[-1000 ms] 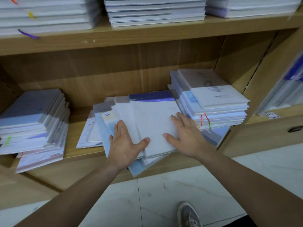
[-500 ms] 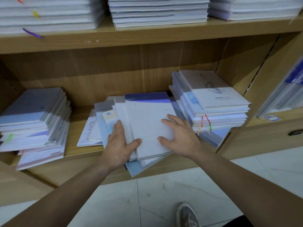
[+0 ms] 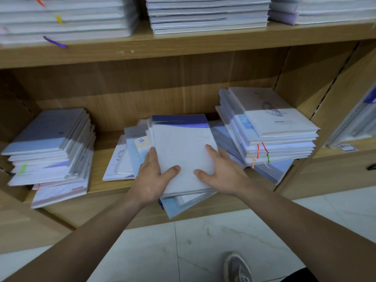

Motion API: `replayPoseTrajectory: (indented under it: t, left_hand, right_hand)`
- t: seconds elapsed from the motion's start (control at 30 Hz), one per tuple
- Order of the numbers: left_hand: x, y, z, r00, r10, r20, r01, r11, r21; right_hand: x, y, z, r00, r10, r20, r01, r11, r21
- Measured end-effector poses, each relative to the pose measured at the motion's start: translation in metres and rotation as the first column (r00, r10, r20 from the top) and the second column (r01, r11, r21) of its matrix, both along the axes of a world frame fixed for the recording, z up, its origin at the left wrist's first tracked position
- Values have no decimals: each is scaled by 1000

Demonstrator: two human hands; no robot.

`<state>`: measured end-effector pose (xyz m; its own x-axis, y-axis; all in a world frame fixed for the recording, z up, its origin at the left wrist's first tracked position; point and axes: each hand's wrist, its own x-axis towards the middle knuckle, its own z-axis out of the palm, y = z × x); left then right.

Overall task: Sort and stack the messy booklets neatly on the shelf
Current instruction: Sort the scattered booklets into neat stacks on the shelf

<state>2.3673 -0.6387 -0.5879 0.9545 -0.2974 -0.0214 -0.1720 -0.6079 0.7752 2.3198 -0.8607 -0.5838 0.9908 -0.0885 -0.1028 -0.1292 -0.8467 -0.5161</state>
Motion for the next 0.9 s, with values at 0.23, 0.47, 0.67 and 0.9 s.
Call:
replayPoseTrajectory:
  t: [0.23,0.47,0.67,0.9]
  left_hand:
    - [8,20,10,999,-4,-54,3,1000,-22]
    - [19,55,24,993,23,-114,-39,990,-138]
    - [10,78,23,985,87,-152,-118,971,-209]
    - [6,62,13,978,160,-132,-189,952,-241]
  right_hand:
    - [6,5,3,998,56,34,-57,997,51]
    - [2,21,8,991,56,120,-88,955,284]
    - [14,48,13,988,120,100,-144,945,295]
    - [20,50,16,987,132,88,-152,947,284]
